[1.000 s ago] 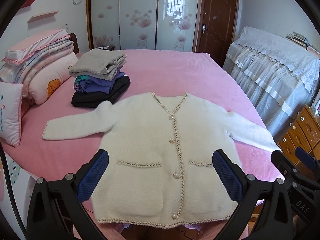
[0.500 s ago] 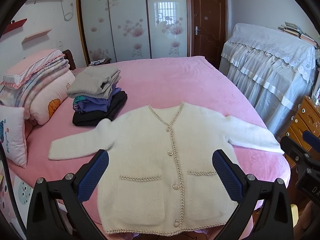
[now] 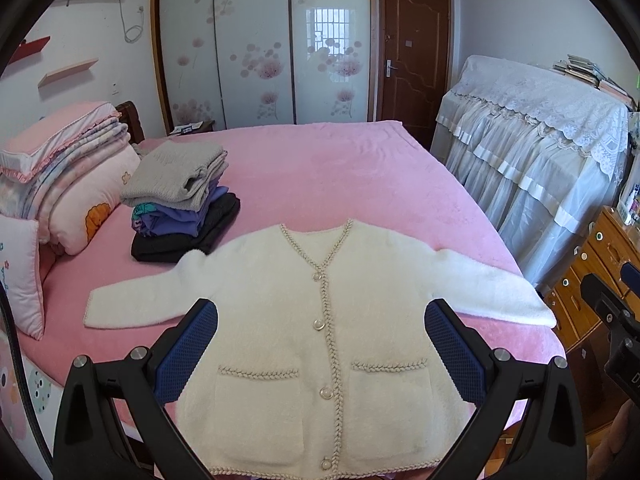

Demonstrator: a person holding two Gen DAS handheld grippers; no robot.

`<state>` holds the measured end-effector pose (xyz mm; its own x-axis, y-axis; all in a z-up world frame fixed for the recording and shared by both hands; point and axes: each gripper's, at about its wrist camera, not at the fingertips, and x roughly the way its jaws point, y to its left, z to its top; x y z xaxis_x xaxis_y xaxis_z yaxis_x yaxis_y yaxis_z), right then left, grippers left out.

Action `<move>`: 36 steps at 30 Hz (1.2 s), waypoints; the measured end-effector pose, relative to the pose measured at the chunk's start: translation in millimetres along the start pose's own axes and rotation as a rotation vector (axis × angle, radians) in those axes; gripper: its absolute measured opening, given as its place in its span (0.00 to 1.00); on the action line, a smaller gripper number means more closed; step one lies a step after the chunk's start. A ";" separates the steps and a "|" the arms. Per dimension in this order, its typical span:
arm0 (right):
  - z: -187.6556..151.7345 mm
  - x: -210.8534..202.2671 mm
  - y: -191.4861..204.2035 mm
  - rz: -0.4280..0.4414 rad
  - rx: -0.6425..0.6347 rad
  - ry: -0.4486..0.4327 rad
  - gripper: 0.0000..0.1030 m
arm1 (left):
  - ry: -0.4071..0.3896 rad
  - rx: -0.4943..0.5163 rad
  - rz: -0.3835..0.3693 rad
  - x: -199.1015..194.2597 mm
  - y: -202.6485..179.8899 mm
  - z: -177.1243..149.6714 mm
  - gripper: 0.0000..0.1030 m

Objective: Fold large clothes

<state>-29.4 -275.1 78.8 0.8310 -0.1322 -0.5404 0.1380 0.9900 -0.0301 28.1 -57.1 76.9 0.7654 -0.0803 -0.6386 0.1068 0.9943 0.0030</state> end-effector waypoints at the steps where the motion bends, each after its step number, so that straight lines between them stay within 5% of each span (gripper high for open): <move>1: 1.2 0.1 -4.2 -0.006 0.001 -0.003 0.88 | -0.003 0.007 -0.004 0.9 -3.8 1.6 0.99; 24: 7.2 41.3 -94.4 -0.133 0.116 0.007 0.88 | -0.016 0.150 -0.049 56.2 -117.3 37.2 0.99; 36: -5.2 82.8 -137.7 -0.224 0.164 0.076 0.88 | -0.005 0.186 -0.064 122.6 -171.1 39.0 0.99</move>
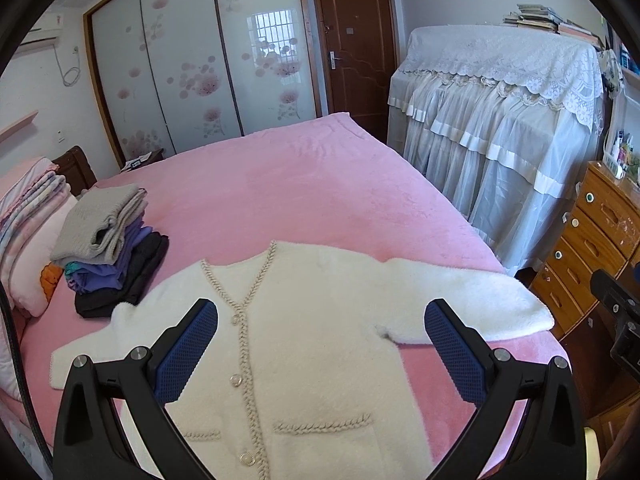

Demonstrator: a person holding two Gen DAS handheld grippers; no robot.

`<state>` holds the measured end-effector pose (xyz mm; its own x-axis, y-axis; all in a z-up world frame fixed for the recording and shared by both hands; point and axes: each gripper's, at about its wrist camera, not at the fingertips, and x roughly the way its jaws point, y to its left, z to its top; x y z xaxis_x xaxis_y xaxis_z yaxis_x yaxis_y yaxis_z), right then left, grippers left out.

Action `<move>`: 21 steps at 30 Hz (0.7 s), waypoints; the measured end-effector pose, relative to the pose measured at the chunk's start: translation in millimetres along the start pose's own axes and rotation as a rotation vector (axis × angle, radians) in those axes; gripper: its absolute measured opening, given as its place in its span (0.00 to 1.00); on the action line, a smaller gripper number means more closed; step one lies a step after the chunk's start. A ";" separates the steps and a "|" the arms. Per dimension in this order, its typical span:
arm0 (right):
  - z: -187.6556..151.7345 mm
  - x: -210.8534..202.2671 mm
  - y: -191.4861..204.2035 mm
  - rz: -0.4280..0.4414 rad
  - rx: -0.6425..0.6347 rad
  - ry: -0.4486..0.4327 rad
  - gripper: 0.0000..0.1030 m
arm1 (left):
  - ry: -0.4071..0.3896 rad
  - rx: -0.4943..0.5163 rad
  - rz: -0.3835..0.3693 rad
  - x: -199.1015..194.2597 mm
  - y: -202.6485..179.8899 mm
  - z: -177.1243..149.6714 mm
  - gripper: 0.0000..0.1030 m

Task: Fold large clothes
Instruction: 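Move the right tool to the sleeve cuff and grasp it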

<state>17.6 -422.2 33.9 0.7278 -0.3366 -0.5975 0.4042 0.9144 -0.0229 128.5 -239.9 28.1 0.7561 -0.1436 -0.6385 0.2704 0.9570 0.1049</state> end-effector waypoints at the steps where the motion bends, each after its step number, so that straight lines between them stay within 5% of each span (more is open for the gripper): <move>1: -0.4 5.7 -3.1 -0.013 0.003 0.007 0.88 | -0.002 0.010 0.003 7.0 -6.0 0.1 0.99; 13: -18.4 101.6 -54.7 -0.129 0.049 0.151 0.88 | 0.129 0.080 -0.029 139.7 -75.5 -8.2 0.99; 21: -54.6 173.4 -129.5 -0.116 0.252 0.325 0.80 | 0.200 0.077 -0.034 213.7 -103.6 -34.9 0.99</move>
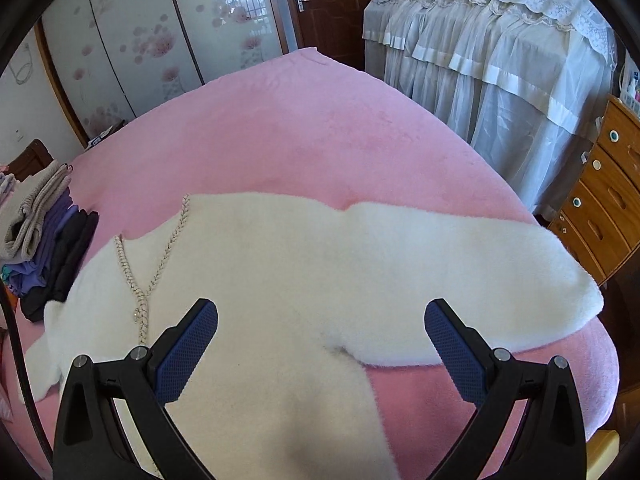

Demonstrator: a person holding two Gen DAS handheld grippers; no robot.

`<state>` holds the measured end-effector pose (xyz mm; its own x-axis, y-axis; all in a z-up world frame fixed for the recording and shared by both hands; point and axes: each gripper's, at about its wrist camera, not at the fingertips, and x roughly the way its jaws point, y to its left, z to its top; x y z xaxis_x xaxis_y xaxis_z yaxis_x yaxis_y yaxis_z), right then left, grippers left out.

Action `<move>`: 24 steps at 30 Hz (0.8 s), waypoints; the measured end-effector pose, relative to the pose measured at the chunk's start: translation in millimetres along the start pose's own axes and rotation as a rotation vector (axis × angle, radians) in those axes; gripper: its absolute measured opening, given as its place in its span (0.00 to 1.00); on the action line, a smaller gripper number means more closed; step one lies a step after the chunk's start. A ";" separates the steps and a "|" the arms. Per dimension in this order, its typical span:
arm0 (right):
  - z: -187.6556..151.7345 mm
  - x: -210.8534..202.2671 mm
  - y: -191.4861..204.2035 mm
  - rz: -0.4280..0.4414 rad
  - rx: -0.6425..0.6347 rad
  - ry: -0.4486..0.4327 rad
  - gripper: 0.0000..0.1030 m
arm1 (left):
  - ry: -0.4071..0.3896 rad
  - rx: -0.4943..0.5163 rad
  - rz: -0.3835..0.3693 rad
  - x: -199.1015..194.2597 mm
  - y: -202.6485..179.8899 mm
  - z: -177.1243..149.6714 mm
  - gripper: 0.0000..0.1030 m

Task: Fold large clothes
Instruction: 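Move the right tool to the sleeve cuff and grasp it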

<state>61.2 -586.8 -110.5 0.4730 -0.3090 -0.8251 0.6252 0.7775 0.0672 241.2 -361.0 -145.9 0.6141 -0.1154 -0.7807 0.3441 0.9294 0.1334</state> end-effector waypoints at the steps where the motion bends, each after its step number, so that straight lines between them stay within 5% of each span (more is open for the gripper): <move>1: -1.5 10.8 -9.4 0.005 0.027 0.023 0.79 | 0.002 -0.001 0.000 6.7 -2.9 -2.0 0.99; 13: -40.4 101.8 -51.8 0.229 0.340 0.220 0.70 | 0.038 0.010 -0.033 43.0 -26.7 -34.1 0.99; 19: -41.9 123.4 -60.1 0.290 0.439 0.190 0.66 | 0.050 -0.001 -0.043 43.4 -25.2 -41.5 0.99; 24: -39.1 138.3 -61.3 0.276 0.468 0.166 0.51 | 0.080 -0.022 -0.053 38.7 -17.0 -47.2 0.99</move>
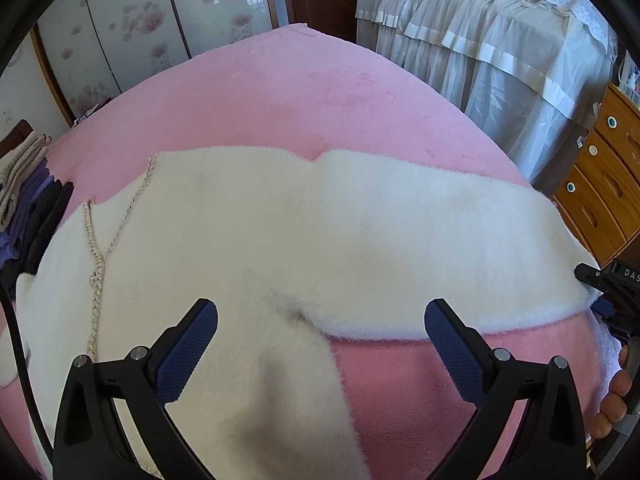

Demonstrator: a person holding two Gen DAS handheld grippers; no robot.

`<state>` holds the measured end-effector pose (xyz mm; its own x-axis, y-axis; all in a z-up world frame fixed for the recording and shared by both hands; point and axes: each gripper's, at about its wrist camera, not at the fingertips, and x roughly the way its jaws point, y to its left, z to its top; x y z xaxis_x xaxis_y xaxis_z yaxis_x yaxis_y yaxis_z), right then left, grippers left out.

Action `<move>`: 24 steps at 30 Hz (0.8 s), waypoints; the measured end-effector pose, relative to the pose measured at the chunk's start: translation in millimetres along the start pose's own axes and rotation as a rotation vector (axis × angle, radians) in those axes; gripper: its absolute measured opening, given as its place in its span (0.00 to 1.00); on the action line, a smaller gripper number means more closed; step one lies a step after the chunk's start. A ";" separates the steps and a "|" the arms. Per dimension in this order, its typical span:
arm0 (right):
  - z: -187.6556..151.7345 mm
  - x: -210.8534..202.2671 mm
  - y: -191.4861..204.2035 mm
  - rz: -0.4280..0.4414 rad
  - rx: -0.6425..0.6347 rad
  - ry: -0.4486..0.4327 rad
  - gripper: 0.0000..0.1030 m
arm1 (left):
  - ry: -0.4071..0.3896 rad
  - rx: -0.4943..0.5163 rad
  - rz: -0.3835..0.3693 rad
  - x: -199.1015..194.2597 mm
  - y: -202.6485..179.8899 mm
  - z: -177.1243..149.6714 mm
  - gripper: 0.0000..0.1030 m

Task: Fold large clothes
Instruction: 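Move the right tool to the sleeve cuff and grasp it, then lift the cuff with the right tool, fold sleeve across body, release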

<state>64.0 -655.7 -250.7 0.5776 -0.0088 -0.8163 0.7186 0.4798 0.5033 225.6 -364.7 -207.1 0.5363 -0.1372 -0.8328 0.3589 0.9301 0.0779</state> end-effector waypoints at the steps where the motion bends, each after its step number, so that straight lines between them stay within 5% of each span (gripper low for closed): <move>1: 1.1 1.1 2.2 -0.005 -0.007 -0.008 0.45 | 0.002 -0.005 -0.003 -1.8 2.9 -0.9 0.99; 5: 3.5 -3.3 15.2 -0.019 -0.066 -0.056 0.19 | -0.004 -0.023 0.008 -14.7 19.6 -4.4 0.99; 10: -7.9 -42.5 58.8 -0.043 -0.221 -0.205 0.14 | -0.022 -0.038 0.055 -35.9 54.8 -13.1 0.99; 15: -31.4 -95.0 132.8 0.079 -0.388 -0.292 0.14 | -0.039 -0.104 0.132 -59.8 118.6 -30.7 0.99; 24: -132.2 -122.0 316.6 0.288 -0.737 -0.295 0.14 | -0.042 -0.354 0.214 -93.7 270.2 -69.4 0.99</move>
<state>169.8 -386.8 -29.2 0.8506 0.0223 -0.5253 0.1500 0.9473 0.2832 219.3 -76.9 -146.1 0.6038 0.0654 -0.7944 -0.0455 0.9978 0.0475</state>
